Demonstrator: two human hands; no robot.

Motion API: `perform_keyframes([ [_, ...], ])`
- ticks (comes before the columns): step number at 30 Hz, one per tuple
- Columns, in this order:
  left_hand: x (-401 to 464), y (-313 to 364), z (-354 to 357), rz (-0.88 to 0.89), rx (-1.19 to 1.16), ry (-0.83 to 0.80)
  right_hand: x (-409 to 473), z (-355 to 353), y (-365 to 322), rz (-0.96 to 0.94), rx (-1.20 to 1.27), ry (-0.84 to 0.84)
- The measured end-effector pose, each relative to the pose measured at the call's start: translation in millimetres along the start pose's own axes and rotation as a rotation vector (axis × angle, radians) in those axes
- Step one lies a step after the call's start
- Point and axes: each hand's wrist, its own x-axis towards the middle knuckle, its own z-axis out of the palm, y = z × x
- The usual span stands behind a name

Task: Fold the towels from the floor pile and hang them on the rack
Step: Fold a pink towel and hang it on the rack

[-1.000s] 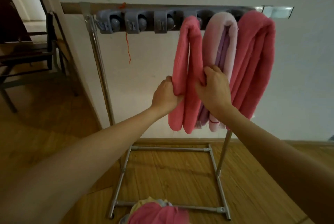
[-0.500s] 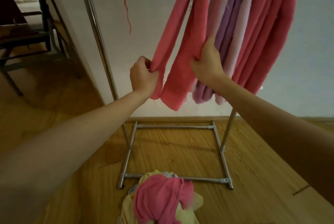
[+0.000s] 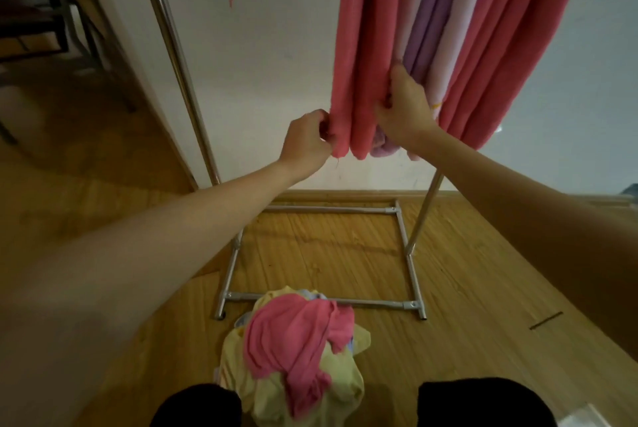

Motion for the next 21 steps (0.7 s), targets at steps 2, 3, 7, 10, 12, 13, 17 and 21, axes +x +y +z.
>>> perform_keyframes([
  [2,-14.9,-20.1,6.4,-0.048,0.02,-0.077,-15.0,13.7,16.0,0.018,0.033,-0.025],
  [3,-23.8,-32.1,9.9,-0.077,0.035,-0.1,-24.9,22.2,25.9,0.029,0.06,-0.05],
  [7,-63.8,-89.6,27.7,-0.202,0.094,-0.194,-81.0,65.8,70.0,0.117,0.072,-0.229],
  [10,-97.2,-135.6,48.3,-0.308,0.145,-0.269,-131.7,110.0,100.8,0.187,0.016,-0.394],
  [12,-123.8,-167.2,65.3,-0.393,0.166,-0.337,-166.8,141.6,119.9,0.238,-0.022,-0.56],
  [13,-138.0,-182.2,74.0,-0.433,0.179,-0.368,-183.7,157.2,130.0,0.269,-0.033,-0.656],
  [17,-195.1,-233.5,113.5,-0.552,0.2,-0.495,-241.5,208.4,168.7,0.305,-0.088,-0.927],
  [21,-260.9,-266.8,153.9,-0.686,0.215,-0.653,-292.6,247.7,189.3,0.325,-0.076,-1.075],
])
